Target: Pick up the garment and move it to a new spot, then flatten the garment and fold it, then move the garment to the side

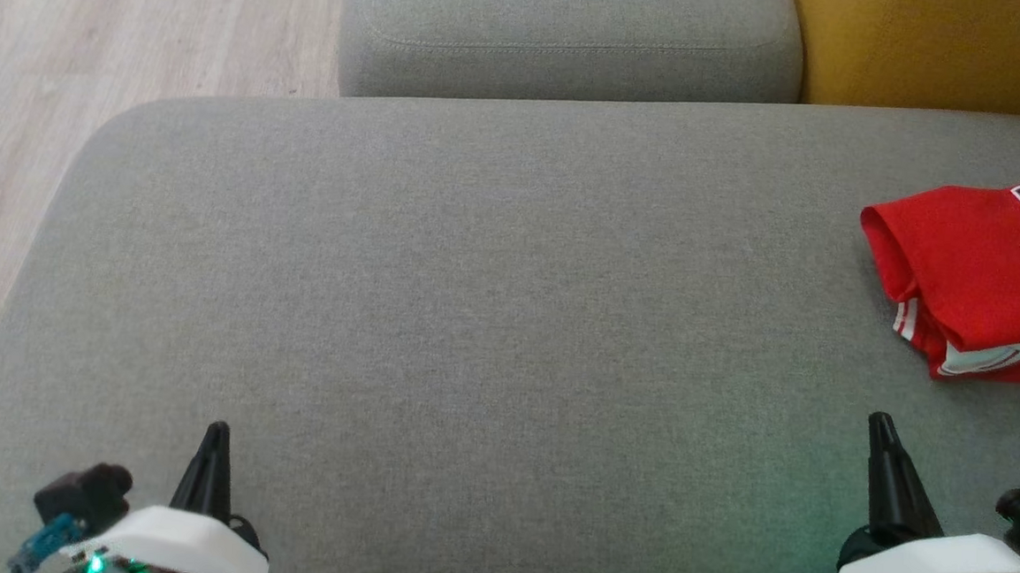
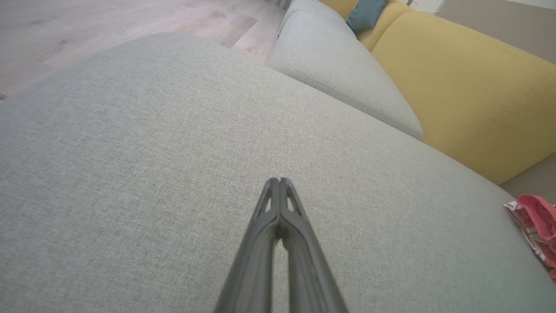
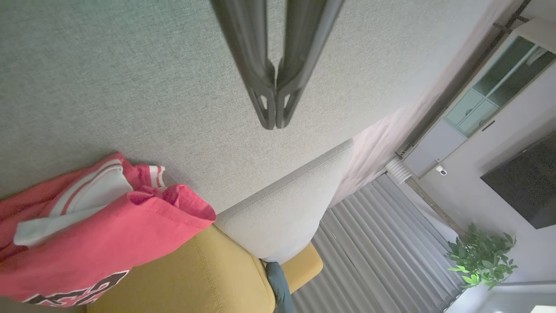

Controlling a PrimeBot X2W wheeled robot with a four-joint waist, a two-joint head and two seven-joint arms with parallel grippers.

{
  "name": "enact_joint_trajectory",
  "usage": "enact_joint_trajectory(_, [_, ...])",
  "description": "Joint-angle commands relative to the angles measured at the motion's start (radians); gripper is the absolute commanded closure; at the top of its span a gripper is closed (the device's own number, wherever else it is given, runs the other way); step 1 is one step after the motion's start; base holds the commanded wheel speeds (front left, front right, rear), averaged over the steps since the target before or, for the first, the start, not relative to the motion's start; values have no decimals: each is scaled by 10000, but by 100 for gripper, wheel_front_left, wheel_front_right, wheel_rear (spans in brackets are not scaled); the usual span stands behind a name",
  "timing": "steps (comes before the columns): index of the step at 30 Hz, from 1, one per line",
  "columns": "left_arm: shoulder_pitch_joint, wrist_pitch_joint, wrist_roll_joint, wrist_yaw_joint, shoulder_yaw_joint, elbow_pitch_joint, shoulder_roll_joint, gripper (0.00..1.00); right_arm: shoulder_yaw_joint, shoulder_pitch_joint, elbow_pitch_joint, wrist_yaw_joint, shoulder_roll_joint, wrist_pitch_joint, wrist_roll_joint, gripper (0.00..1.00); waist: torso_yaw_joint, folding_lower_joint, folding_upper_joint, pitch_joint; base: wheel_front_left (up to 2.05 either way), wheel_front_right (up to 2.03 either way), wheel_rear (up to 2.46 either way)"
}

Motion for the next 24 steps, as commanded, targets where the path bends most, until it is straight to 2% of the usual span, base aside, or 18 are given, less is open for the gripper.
enact_joint_trajectory(1, [-547,66,-259,-95,210,-262,21,100,38,-490,-256,10,-199,23,305,100,-1,0,0,2,0,0,0])
enact_joint_trajectory(24, [-947,682,-2917,-496,758,-169,-141,100,-37,-1009,236,16,-266,191,3049,100,-36,0,0,42,0,0,0])
